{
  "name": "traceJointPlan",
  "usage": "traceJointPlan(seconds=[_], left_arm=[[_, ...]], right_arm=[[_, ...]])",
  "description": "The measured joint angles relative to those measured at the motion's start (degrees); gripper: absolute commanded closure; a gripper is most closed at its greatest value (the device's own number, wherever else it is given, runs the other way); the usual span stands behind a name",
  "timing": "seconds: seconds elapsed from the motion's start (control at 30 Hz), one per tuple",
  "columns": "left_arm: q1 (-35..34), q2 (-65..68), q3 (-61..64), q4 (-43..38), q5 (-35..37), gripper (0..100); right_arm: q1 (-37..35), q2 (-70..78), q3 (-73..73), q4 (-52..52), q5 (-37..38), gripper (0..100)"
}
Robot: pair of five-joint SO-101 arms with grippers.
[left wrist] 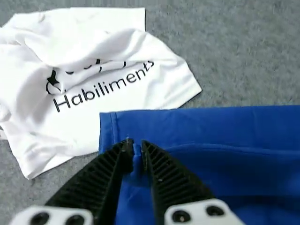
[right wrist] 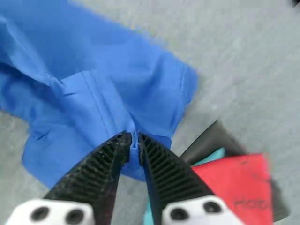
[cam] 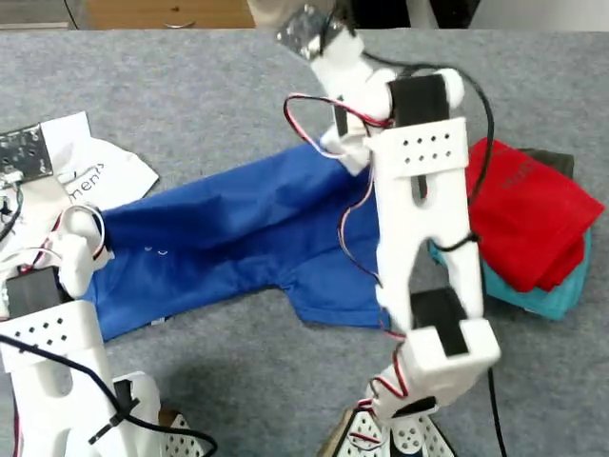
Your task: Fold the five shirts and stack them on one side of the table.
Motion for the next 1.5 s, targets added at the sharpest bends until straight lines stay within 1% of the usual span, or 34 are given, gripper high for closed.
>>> traceJointPlan(seconds=[0.1,0.2,0.33,0.5,0.6,0.9,1.1,1.17,1.3,1.37,1.43,1.5], left_arm=[[0.00,0.00,1.93,0.00,-0.18,98],[-2.11,0.00,3.52,0.00,-0.62,98],[-4.75,-0.09,6.15,-0.26,-3.25,98],[-5.19,-0.09,9.67,-0.26,-5.80,98],[-5.19,-0.09,11.16,-0.26,-6.86,98],[-5.19,-0.18,15.38,-0.26,-7.38,98],[-5.19,-0.18,16.79,1.58,-10.64,98],[-4.57,-0.18,16.88,2.99,-11.69,98],[-4.13,-0.18,16.88,4.13,-12.04,98],[-4.13,-0.18,16.88,4.22,-12.04,98],[-4.13,-0.18,16.88,4.48,-12.04,96],[-4.13,-0.18,16.88,5.01,-11.43,90]], right_arm=[[0.70,-4.66,10.37,-3.43,0.00,99.5],[1.76,-9.05,19.16,-5.45,0.00,99.5],[1.93,-14.42,30.51,-8.79,0.00,99.5],[3.16,-19.52,45.54,-16.44,0.00,99.5],[4.48,-22.07,52.66,-19.34,0.00,99.5],[6.95,-27.69,66.37,-24.00,2.37,99.5],[6.95,-29.19,70.24,-26.37,2.37,99.3],[6.95,-29.19,71.47,-26.64,2.37,96.1],[6.95,-29.19,74.02,-26.64,2.37,82.5],[6.95,-29.19,74.55,-26.64,2.37,77.9],[6.95,-29.19,74.55,-25.49,2.37,76.3],[6.95,-29.19,74.55,-22.77,2.37,77.0]])
